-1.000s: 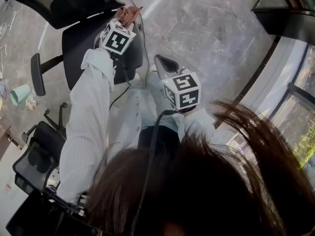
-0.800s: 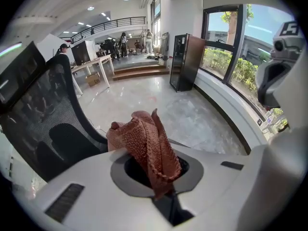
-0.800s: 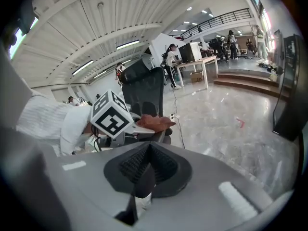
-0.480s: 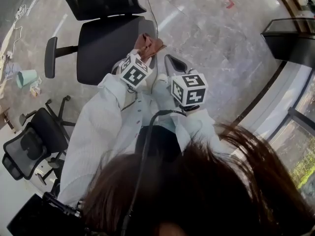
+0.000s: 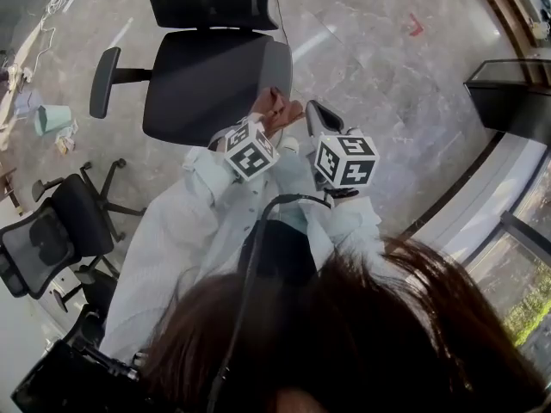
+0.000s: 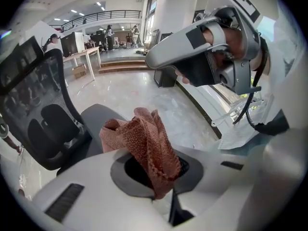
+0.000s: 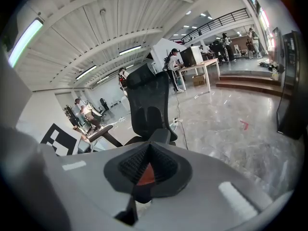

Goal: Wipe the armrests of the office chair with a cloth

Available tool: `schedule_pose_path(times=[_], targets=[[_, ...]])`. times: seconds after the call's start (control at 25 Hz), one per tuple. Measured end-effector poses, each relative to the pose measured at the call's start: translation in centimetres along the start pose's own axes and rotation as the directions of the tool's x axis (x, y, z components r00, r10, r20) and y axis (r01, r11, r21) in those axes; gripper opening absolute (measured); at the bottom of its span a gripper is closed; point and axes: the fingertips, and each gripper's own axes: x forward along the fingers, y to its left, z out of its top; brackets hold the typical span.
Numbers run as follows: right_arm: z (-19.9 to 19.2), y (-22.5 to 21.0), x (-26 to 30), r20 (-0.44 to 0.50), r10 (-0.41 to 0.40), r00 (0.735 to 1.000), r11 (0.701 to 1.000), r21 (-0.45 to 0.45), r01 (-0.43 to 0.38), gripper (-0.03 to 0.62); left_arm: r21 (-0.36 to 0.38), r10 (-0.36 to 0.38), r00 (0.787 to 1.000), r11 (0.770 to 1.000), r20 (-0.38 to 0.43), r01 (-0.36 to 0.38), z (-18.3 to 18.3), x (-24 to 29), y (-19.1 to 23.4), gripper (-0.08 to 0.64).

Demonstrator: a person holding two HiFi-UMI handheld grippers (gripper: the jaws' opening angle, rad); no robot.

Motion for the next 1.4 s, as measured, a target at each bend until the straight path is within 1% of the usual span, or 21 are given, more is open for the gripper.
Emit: schedule_pose_path(times=[0.08,0.2,0.32,0.4,0.56,0.64,0.72,0.84,1.0,1.08,1.24,1.36,1.4], targets=[[-0.4,0.1,0.2,-0.011,-0.006,1.000,1.000,-0.001,0.006,0.000,-0.014,-0.009,1.000,1.000,0.017,0.010,0.4,0.2,1.0,0.038],[-1.3,-0.3,0.3,-0.031,-0.016,0.999,1.000,0.012,0.016,0.000,-0.043,0.000,0.999,0.999,0.032,0.001,1.7,1.2,3.9,0.038],[-2.3,-1.0,0.4,-0.056,-0.028,0.998,0.999,0.027,0.030,0.000,-0.057,0.028,0.999,0.998,0.037,-0.026,3.5,2.4,7.9,0.038],[-2.7,-1.5,0.5,-0.068,-0.037,0.997,0.999,0.031,0.039,0.000,-0.079,0.062,0.997,0.995,0.037,-0.059,4.6,3.1,11.0,0.038],[-3.2,-2.2,0.9,-0.093,-0.041,0.995,0.999,0.028,0.044,0.000,-0.110,0.118,0.993,0.987,0.019,-0.115,7.2,4.8,16.5,0.038],[-3.3,-2.1,1.2,-0.108,-0.031,0.994,0.999,0.010,0.032,0.001,-0.130,0.122,0.992,0.984,-0.009,-0.122,7.9,5.7,18.2,0.038],[-3.2,-2.0,1.2,-0.108,-0.025,0.994,1.000,0.002,0.025,0.000,-0.142,0.118,0.993,0.982,-0.032,-0.121,8.1,6.4,18.8,0.038],[-3.1,-1.9,0.8,-0.094,-0.024,0.995,1.000,0.016,0.025,0.000,-0.134,0.122,0.992,0.983,-0.040,-0.126,8.1,6.3,17.7,0.038],[-2.8,-1.4,0.4,-0.073,-0.016,0.997,1.000,0.017,0.017,0.000,-0.095,0.110,0.994,0.989,-0.024,-0.112,7.0,4.6,14.2,0.038],[-2.5,-1.4,0.1,-0.058,-0.018,0.998,1.000,0.016,0.019,0.000,-0.100,0.081,0.996,0.992,-0.028,-0.083,6.0,4.0,12.0,0.038],[-2.0,-1.5,-0.7,-0.025,-0.029,0.999,0.999,0.015,0.029,0.000,-0.140,-0.007,1.000,0.990,-0.028,0.003,3.7,2.8,7.3,0.038],[-2.0,-1.3,-1.5,-0.007,-0.030,1.000,1.000,0.009,0.030,0.000,-0.112,-0.023,1.000,0.993,-0.005,0.023,2.3,1.8,4.2,0.038],[-2.2,-1.1,-1.9,-0.004,-0.026,1.000,1.000,0.005,0.026,0.000,-0.115,-0.031,1.000,0.993,-0.004,0.030,1.8,1.5,3.1,0.038]])
